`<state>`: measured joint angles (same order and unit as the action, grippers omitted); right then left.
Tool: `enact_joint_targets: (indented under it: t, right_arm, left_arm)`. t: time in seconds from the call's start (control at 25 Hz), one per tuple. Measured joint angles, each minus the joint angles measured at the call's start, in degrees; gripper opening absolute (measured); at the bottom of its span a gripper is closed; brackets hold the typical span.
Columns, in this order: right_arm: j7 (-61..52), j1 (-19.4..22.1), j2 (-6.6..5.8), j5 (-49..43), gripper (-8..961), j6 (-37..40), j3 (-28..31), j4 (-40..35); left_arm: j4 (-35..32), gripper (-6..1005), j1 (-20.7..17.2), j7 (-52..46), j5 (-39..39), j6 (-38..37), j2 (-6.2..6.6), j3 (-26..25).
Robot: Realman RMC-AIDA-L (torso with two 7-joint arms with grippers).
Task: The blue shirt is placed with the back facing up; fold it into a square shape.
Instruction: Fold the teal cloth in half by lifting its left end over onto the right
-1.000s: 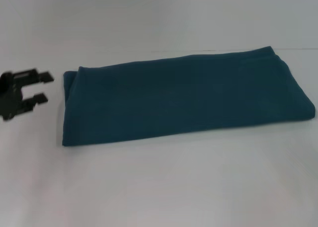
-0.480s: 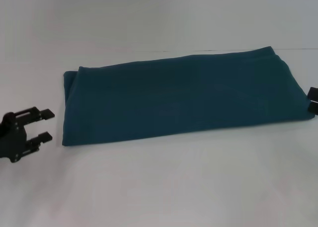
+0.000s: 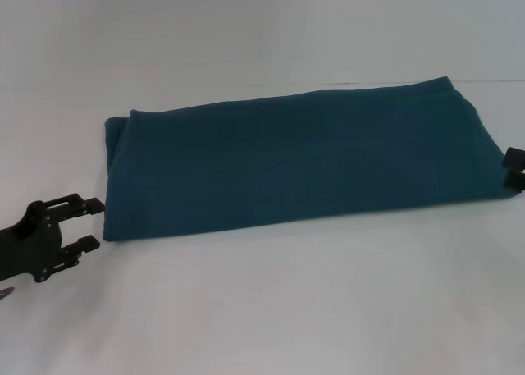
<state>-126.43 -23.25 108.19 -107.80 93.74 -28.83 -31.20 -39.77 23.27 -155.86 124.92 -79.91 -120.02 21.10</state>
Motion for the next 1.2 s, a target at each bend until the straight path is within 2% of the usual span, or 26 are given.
enact_joint_targets:
  t: [1.2]
  right_arm:
    - [0.0,0.6,0.18,0.1,700,0.1,0.5,1.0]
  left_arm:
    - [3.1,641,1.0,-0.1,-0.4,8.5,-2.32,0.9]
